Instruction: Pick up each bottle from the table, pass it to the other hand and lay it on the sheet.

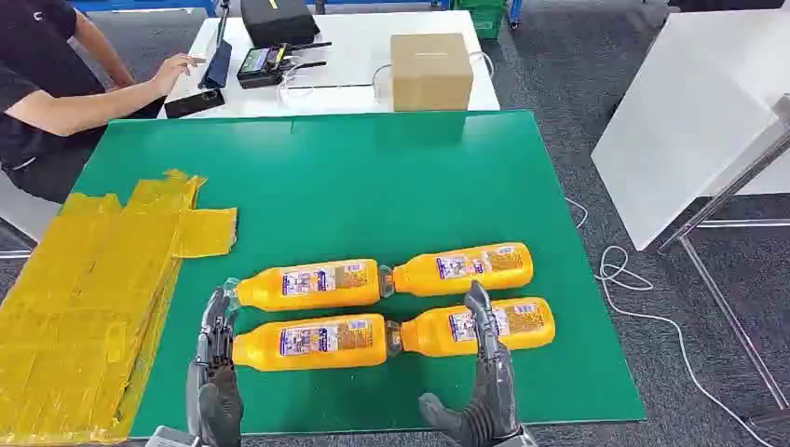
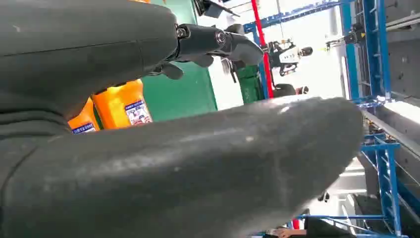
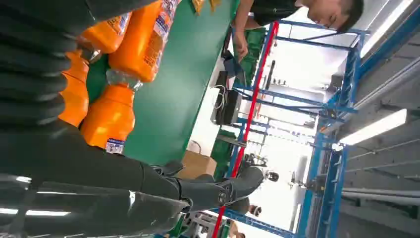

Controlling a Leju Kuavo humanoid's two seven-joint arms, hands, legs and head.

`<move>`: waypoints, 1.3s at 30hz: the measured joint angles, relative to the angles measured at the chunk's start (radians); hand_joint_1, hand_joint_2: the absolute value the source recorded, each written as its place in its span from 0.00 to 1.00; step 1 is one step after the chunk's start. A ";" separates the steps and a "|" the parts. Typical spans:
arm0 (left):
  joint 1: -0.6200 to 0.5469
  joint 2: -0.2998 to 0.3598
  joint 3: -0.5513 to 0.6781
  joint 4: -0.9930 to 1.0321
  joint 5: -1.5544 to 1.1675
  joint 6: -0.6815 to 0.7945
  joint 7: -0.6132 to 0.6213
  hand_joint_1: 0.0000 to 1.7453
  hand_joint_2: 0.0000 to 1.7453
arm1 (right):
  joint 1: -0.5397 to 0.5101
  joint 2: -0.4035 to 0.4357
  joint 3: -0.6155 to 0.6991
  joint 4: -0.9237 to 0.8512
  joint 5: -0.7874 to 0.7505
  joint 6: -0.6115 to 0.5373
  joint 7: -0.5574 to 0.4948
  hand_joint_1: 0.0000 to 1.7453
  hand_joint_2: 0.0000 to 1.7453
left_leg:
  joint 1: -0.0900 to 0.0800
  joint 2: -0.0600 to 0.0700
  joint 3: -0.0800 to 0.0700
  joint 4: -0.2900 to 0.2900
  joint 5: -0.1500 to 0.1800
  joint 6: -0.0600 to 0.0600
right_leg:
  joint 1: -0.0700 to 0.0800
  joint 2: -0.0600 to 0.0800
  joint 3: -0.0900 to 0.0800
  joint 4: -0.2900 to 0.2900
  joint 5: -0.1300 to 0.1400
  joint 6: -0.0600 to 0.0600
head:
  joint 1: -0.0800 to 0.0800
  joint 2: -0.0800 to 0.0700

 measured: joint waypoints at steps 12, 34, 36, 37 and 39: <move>-0.002 0.000 0.000 0.000 -0.002 0.000 0.000 0.00 0.00 | -0.005 0.000 0.003 0.010 0.002 0.000 0.001 0.00 1.00 | 0.000 0.000 0.000 0.000 0.000 0.000 | 0.000 0.000 0.000 0.000 0.000 0.000 | 0.000 0.000; -0.047 0.006 0.000 0.034 0.008 -0.059 0.000 0.00 0.00 | -0.167 -0.042 0.076 0.132 0.418 0.009 0.331 0.00 1.00 | 0.000 0.000 0.001 0.000 0.001 0.000 | 0.000 0.000 0.001 0.000 0.000 0.000 | 0.000 0.000; -0.056 0.006 0.001 0.043 0.008 -0.069 0.001 0.00 0.00 | -0.211 -0.051 0.098 0.179 0.459 0.033 0.366 0.00 1.00 | 0.000 0.000 0.002 0.000 0.001 0.000 | 0.000 0.000 0.001 0.000 0.001 0.000 | 0.000 0.000; -0.058 0.006 0.001 0.045 0.008 -0.071 0.001 0.00 0.00 | -0.226 -0.053 0.105 0.197 0.468 0.041 0.375 0.00 1.00 | 0.000 0.000 0.002 0.000 0.001 0.000 | 0.000 0.000 0.001 0.000 0.001 0.000 | 0.000 0.000; -0.062 0.006 0.001 0.051 0.008 -0.079 0.003 0.00 0.00 | -0.266 -0.058 0.125 0.243 0.486 0.058 0.398 0.00 1.00 | 0.000 0.000 0.002 0.000 0.001 0.000 | 0.000 0.000 0.001 0.000 0.001 0.000 | 0.000 0.000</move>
